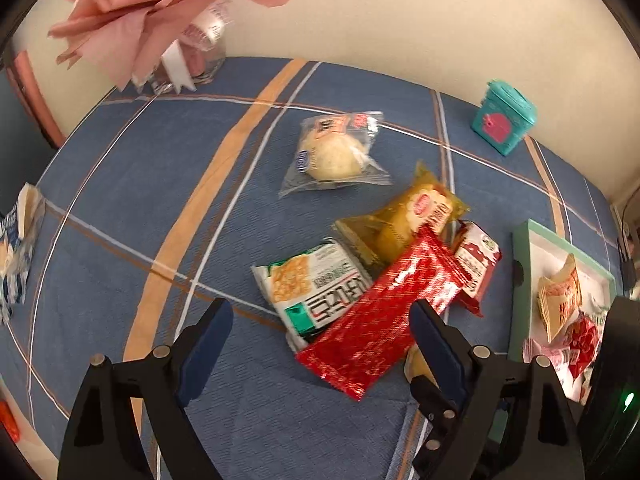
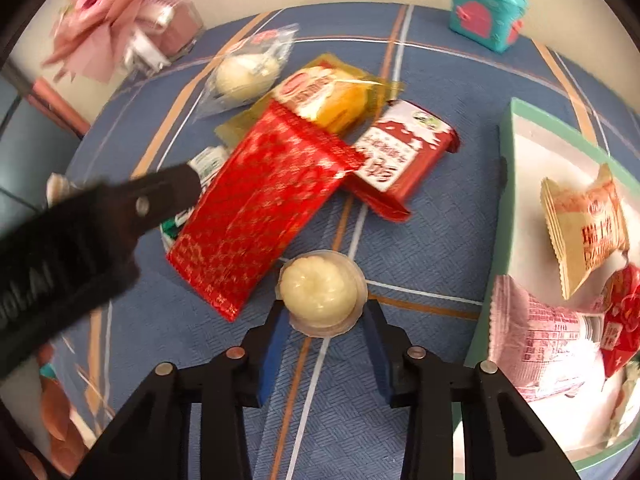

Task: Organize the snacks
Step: 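Grasp the red patterned wrapper with left tool while right tool grasps the round cream cake cup, then lift the red wrapper with the left tool while the right tool lifts the cream cake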

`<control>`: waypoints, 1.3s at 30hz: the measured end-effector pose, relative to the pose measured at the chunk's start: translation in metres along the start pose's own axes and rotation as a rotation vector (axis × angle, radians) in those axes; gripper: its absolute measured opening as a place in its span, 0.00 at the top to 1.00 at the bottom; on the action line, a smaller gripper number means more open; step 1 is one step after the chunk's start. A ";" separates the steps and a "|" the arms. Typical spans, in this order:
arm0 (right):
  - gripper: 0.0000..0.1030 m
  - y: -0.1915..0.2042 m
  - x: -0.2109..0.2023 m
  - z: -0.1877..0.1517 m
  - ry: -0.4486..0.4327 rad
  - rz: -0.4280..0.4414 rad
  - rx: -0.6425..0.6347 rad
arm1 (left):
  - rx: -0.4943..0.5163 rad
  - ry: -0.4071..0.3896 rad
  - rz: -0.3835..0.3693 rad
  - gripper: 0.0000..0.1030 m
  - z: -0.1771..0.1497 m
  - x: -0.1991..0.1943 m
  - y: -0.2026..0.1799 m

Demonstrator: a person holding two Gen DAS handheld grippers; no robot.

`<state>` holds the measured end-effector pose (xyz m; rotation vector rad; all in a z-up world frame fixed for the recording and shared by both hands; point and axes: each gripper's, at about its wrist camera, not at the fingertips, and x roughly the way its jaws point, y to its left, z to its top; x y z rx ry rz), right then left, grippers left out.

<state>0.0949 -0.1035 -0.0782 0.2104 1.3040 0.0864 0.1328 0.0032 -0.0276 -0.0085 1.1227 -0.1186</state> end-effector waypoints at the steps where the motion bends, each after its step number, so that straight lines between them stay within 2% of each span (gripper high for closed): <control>1: 0.62 -0.004 -0.001 0.001 0.001 0.011 0.012 | 0.015 0.000 -0.002 0.12 0.000 0.000 -0.004; 8: 0.62 -0.036 -0.008 0.005 -0.006 0.046 0.100 | 0.141 0.009 0.010 0.13 -0.001 0.006 -0.036; 11: 0.63 -0.041 -0.012 0.004 -0.007 0.052 0.103 | 0.188 0.022 0.022 0.17 -0.001 0.012 -0.048; 16: 0.62 -0.043 -0.012 0.006 -0.004 0.048 0.094 | 0.233 0.032 0.043 0.17 -0.004 0.022 -0.063; 18: 0.63 -0.041 -0.012 0.006 -0.004 0.046 0.090 | 0.229 0.040 0.037 0.22 -0.002 0.026 -0.063; 19: 0.63 -0.043 -0.014 0.004 -0.004 0.049 0.093 | 0.224 0.047 0.043 0.28 -0.002 0.030 -0.062; 22: 0.63 -0.041 -0.011 0.006 -0.004 0.046 0.091 | 0.226 0.038 0.062 0.30 -0.002 0.032 -0.061; 28: 0.63 -0.040 -0.010 0.006 -0.007 0.045 0.091 | 0.232 0.019 0.081 0.50 -0.002 0.029 -0.062; 31: 0.64 -0.041 -0.011 0.006 -0.012 0.054 0.097 | 0.213 0.020 0.053 0.53 -0.002 0.026 -0.059; 39: 0.75 -0.044 -0.017 0.007 -0.029 0.072 0.101 | 0.151 0.035 0.022 0.54 0.002 0.020 -0.050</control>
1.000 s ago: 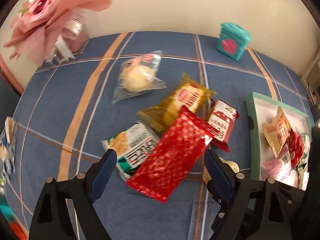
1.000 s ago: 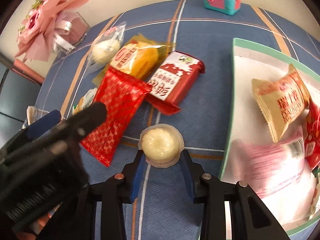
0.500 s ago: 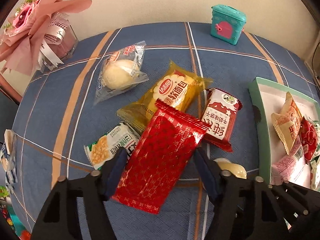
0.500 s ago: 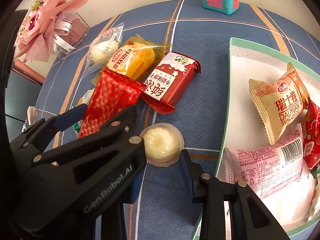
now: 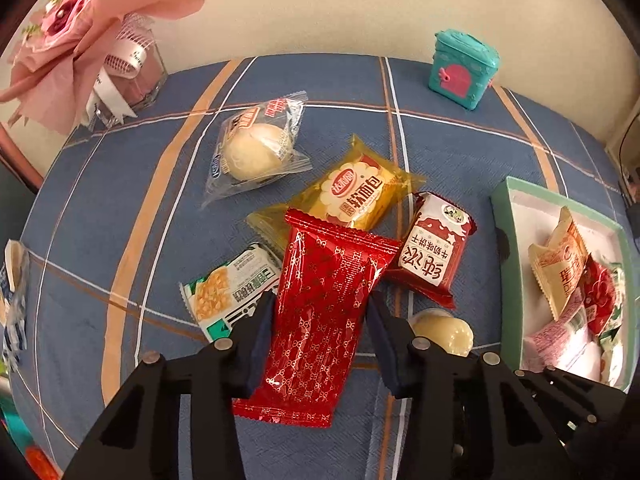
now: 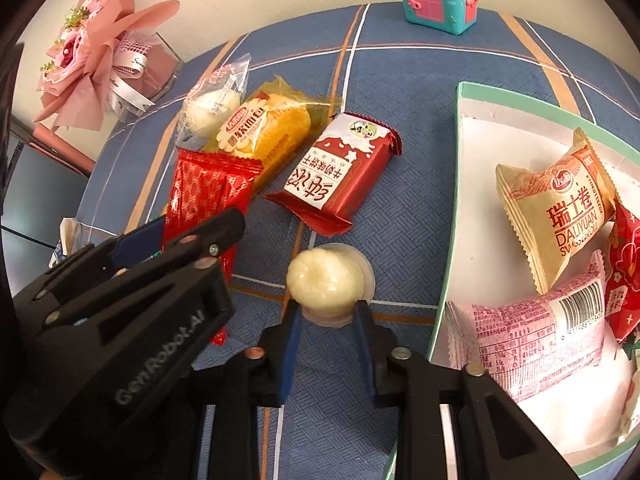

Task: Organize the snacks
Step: 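Lift the red wrapper with the left tool while the right tool lifts the cream cake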

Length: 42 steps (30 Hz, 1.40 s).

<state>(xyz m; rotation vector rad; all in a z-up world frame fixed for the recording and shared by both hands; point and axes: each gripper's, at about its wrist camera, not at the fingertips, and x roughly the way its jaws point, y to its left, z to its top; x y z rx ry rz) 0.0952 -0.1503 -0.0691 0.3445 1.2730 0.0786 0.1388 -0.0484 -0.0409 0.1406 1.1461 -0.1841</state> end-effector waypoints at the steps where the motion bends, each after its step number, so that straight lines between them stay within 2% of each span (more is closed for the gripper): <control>1: 0.75 0.000 -0.001 0.000 -0.001 0.001 -0.001 | -0.007 0.002 0.002 0.54 0.000 -0.002 0.001; 8: 0.74 0.006 -0.002 0.003 0.010 -0.035 -0.025 | -0.042 0.038 0.014 0.54 -0.002 -0.007 0.010; 10: 0.70 0.010 -0.001 0.005 0.005 -0.058 -0.036 | -0.060 0.046 0.012 0.54 -0.003 -0.008 0.014; 11: 0.64 0.011 0.000 0.006 -0.001 -0.071 -0.043 | -0.071 0.048 0.009 0.54 -0.004 -0.009 0.016; 12: 0.52 0.012 0.000 0.007 -0.007 -0.078 -0.046 | -0.083 0.050 0.004 0.54 -0.005 -0.009 0.018; 14: 0.46 0.013 0.002 0.008 -0.019 -0.071 -0.049 | -0.101 0.051 -0.003 0.54 -0.005 -0.010 0.022; 26: 0.45 0.039 0.024 0.009 -0.044 -0.212 -0.154 | -0.173 0.064 -0.026 0.54 -0.008 -0.007 0.042; 29: 0.49 0.041 0.024 0.008 -0.046 -0.228 -0.159 | -0.178 0.068 -0.029 0.54 -0.010 -0.006 0.043; 36: 0.56 0.039 0.024 0.008 -0.056 -0.208 -0.130 | -0.170 0.058 -0.033 0.54 -0.008 -0.009 0.040; 42: 0.56 0.036 0.024 0.009 -0.049 -0.188 -0.116 | -0.161 0.045 -0.026 0.54 -0.006 -0.015 0.039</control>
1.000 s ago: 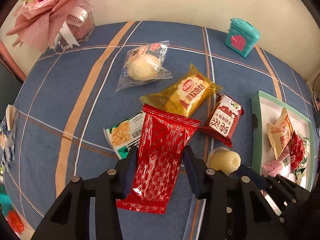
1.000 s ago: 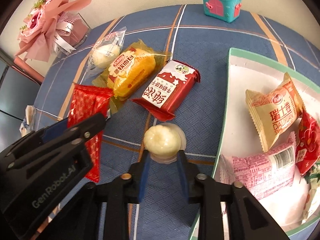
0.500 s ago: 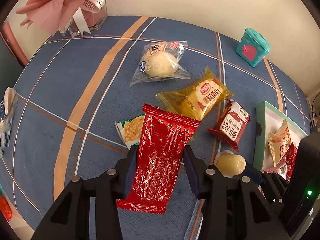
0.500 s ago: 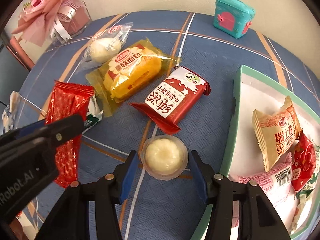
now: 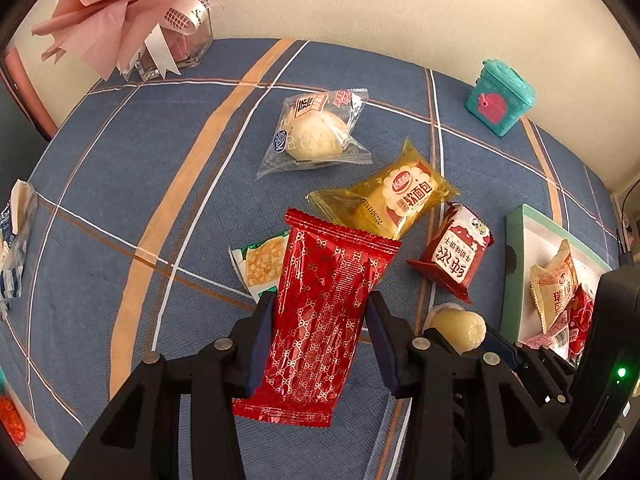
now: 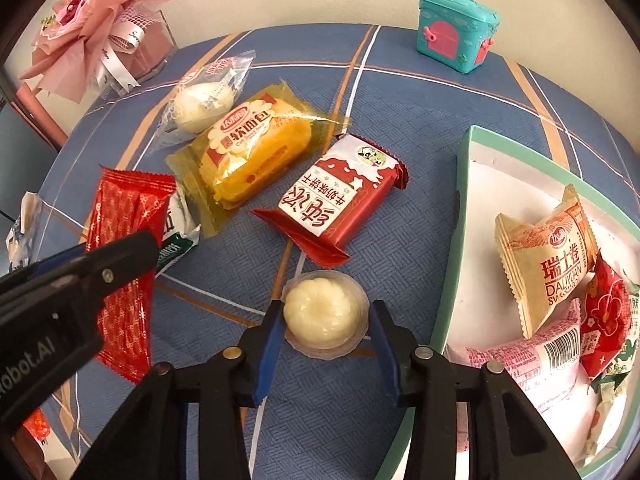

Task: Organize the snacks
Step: 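Lift the red wrapper with the left tool while the right tool lifts the cream cake, then carry the red wrapper in left tool while right tool carries cream cake over tray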

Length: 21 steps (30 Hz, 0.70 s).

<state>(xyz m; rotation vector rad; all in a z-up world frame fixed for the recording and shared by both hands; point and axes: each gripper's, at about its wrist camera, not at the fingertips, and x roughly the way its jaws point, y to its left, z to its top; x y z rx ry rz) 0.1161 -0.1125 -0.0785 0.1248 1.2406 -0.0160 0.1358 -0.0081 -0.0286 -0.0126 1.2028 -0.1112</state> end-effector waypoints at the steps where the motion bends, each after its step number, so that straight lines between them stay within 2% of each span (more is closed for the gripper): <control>1: 0.56 0.000 0.000 0.000 0.000 0.005 0.003 | 0.002 -0.004 0.001 0.54 0.000 -0.002 -0.001; 21: 0.56 -0.021 -0.072 -0.002 -0.114 0.043 0.020 | 0.043 -0.104 0.012 0.54 0.007 -0.039 -0.023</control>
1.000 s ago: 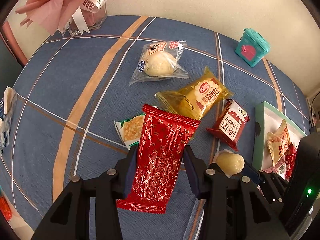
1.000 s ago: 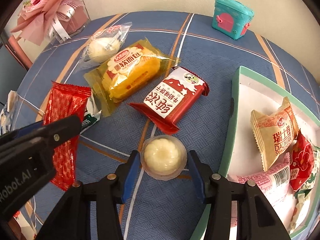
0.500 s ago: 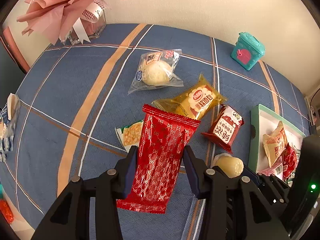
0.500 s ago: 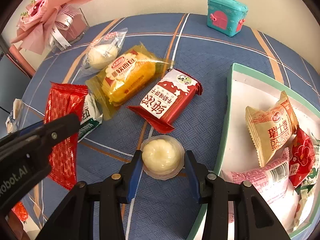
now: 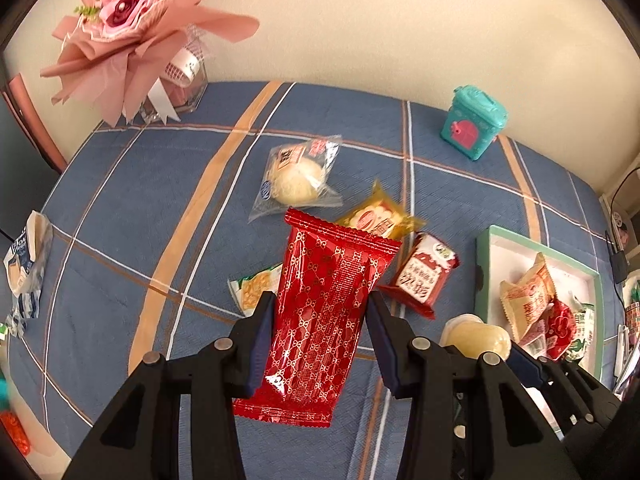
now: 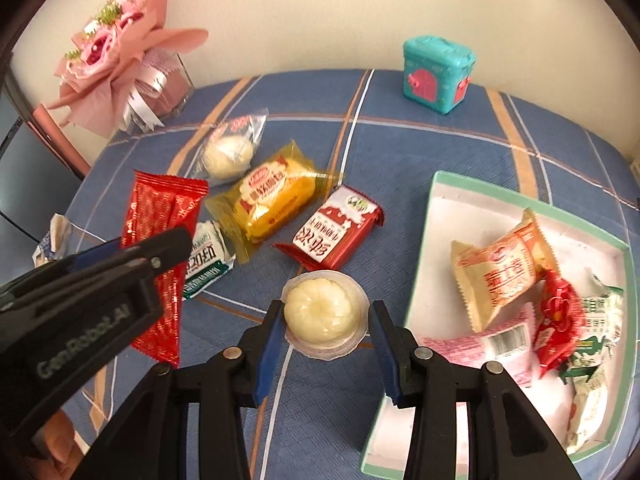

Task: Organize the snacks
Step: 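Carry the red wrapper in left tool while right tool carries cream cake over tray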

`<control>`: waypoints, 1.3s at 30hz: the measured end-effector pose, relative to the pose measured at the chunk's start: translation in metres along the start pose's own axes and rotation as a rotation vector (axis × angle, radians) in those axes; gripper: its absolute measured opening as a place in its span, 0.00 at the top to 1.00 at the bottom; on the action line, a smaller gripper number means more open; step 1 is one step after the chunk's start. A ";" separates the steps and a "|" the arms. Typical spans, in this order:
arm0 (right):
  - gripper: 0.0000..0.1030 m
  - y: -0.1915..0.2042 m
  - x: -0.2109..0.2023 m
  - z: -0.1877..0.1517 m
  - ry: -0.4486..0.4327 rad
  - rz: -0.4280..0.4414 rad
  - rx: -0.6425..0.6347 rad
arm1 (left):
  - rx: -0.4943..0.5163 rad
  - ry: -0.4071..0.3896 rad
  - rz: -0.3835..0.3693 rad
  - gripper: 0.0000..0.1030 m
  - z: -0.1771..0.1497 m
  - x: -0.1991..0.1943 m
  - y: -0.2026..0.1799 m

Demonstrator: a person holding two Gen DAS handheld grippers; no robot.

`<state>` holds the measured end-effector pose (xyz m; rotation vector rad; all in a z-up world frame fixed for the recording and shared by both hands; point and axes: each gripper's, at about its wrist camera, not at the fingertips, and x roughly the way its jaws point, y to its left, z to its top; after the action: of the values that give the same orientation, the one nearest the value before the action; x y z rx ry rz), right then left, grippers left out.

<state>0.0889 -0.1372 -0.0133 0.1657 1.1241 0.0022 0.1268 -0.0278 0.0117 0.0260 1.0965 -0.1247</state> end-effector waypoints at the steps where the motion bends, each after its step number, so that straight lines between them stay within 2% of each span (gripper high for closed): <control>1: 0.56 -0.003 -0.004 -0.001 -0.008 0.000 0.005 | 0.005 -0.008 -0.001 0.54 0.001 -0.003 -0.004; 8: 0.56 -0.039 -0.031 -0.001 -0.032 -0.032 0.099 | 0.065 -0.057 -0.041 0.54 0.000 -0.022 -0.036; 14: 0.56 -0.094 -0.054 -0.006 -0.038 -0.107 0.227 | 0.181 -0.083 -0.112 0.54 -0.008 -0.037 -0.090; 19: 0.56 -0.149 -0.069 -0.017 -0.037 -0.192 0.356 | 0.278 -0.065 -0.193 0.54 -0.023 -0.041 -0.137; 25: 0.56 -0.202 -0.085 -0.030 -0.052 -0.245 0.473 | 0.363 -0.029 -0.254 0.54 -0.041 -0.040 -0.176; 32: 0.56 -0.234 -0.090 -0.040 -0.041 -0.278 0.544 | 0.442 0.009 -0.257 0.54 -0.062 -0.035 -0.208; 39: 0.56 -0.248 -0.065 -0.050 0.040 -0.277 0.581 | 0.494 0.043 -0.237 0.54 -0.077 -0.024 -0.223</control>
<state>-0.0040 -0.3809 -0.0093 0.5262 1.1563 -0.5736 0.0225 -0.2405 0.0071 0.3426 1.0871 -0.6085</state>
